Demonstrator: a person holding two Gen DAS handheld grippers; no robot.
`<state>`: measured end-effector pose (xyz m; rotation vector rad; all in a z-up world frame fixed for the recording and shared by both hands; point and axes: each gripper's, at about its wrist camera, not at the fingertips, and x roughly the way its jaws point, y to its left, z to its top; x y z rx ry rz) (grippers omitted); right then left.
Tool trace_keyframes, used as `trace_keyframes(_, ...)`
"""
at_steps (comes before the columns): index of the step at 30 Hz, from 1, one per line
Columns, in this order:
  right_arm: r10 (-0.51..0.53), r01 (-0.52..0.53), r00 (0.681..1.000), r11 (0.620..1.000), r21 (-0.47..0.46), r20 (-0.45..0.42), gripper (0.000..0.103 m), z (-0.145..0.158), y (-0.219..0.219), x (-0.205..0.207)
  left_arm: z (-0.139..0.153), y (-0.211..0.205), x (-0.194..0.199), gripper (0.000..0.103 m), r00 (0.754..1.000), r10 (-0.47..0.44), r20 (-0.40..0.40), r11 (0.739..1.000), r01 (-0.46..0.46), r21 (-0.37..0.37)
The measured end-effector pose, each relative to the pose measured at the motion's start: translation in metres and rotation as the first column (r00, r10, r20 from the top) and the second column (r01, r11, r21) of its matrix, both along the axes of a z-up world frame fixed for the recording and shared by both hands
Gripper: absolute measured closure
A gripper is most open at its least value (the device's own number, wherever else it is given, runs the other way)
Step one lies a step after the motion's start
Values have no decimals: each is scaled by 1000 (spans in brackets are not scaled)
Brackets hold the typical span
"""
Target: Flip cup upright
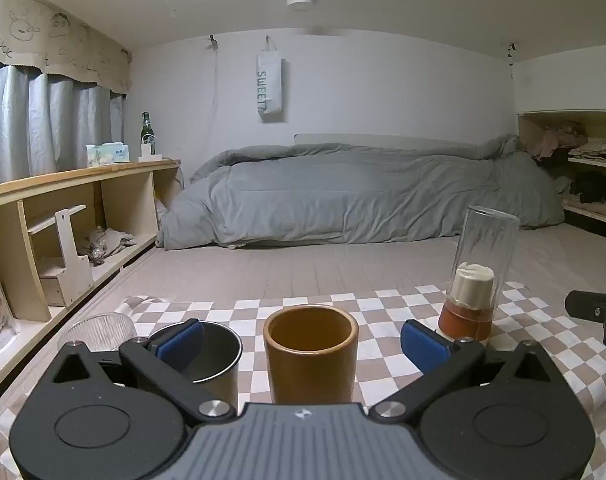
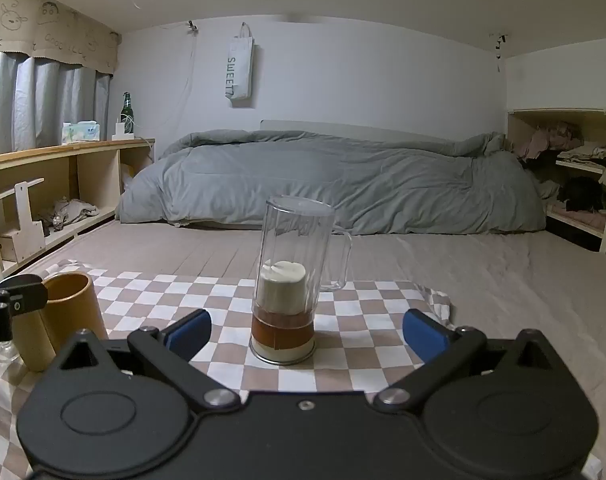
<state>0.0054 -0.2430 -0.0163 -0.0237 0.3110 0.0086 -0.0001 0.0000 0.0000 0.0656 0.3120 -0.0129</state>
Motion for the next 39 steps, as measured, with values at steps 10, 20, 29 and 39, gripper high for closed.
trace_keyframes(10, -1, 1, 1000, 1000, 1, -1, 0, 0, -1, -1, 0, 0, 0, 0, 1000, 0, 2, 1000, 0, 1)
trace_keyframes(20, 1, -1, 1000, 1000, 3, -2, 0, 1, 0, 0, 1, -8, -2, 0, 1000, 2, -1, 1000, -2, 0)
trace_keyframes(29, 5, -5, 1000, 1000, 3, -2, 0, 0, -1, -1, 0, -7, -2, 0, 1000, 2, -1, 1000, -2, -2)
trace_keyframes(39, 6, -6, 1000, 1000, 2, -1, 0, 0, 0, -1, -1, -8, 0, 0, 1000, 5, -5, 1000, -5, -6)
